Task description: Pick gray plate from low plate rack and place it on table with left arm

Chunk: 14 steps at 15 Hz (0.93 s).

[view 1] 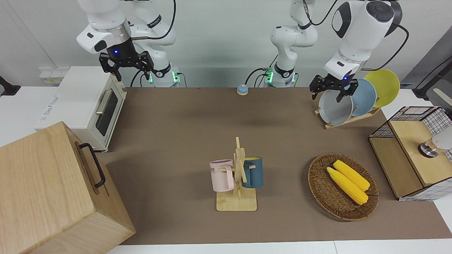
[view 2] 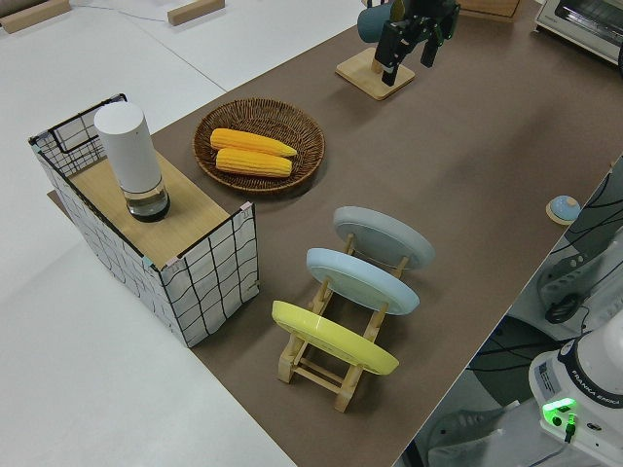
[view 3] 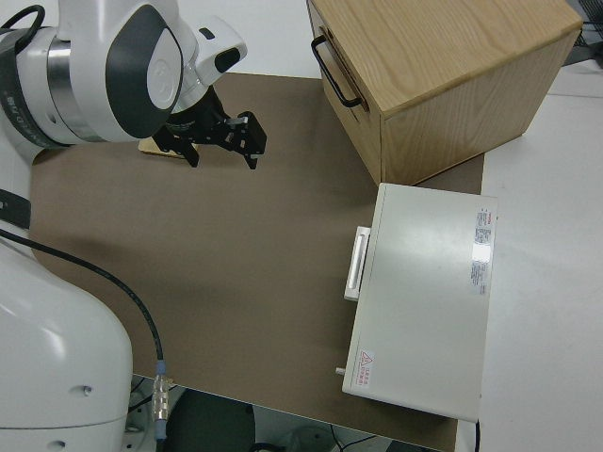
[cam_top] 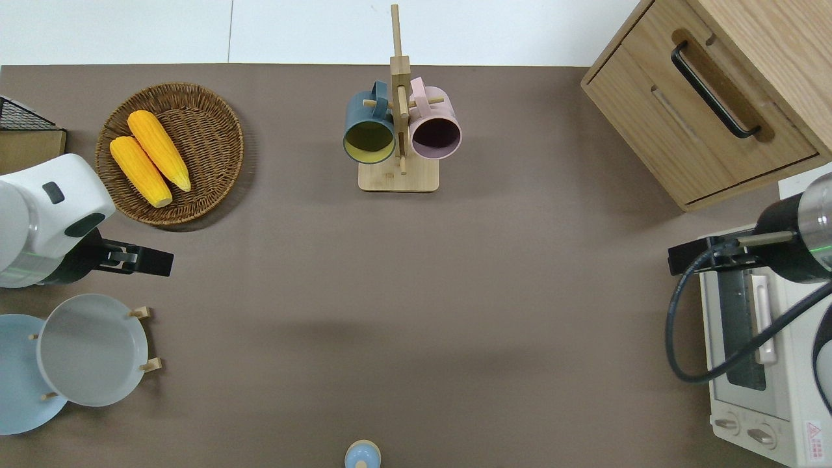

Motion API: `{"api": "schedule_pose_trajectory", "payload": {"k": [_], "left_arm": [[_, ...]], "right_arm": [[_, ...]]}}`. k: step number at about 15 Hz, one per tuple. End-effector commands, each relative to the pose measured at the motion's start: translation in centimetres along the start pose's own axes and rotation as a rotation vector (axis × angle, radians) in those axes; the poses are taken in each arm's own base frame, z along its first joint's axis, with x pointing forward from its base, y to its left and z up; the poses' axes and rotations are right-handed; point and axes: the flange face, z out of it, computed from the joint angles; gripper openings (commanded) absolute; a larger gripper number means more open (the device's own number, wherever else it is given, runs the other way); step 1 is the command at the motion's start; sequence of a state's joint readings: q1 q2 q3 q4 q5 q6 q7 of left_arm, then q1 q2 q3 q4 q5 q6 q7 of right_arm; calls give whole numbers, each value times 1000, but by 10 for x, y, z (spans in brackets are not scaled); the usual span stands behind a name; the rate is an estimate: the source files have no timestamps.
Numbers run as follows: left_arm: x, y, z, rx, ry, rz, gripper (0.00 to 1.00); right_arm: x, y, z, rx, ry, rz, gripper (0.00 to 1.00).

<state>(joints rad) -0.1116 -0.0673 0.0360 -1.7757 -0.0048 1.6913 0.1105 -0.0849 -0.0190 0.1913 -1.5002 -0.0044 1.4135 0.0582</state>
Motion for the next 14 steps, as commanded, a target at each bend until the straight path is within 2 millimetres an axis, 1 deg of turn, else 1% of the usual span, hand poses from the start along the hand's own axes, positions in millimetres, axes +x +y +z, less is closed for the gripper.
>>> {"api": "schedule_pose_trajectory", "payload": {"k": [1, 4, 10, 14], "left_arm": [[-8, -5, -4, 18, 12, -35, 1000], [-9, -9, -5, 16, 14, -40, 1000], [-11, -6, -6, 18, 5, -27, 1000], [-12, -10, -5, 17, -2, -35, 1000]], "right_arm": [[-3, -1, -3, 6, -6, -2, 990], [-3, 0, -3, 7, -6, 1, 987], [-3, -1, -3, 6, -6, -2, 990], [-3, -1, -3, 6, -6, 0, 987]]}}
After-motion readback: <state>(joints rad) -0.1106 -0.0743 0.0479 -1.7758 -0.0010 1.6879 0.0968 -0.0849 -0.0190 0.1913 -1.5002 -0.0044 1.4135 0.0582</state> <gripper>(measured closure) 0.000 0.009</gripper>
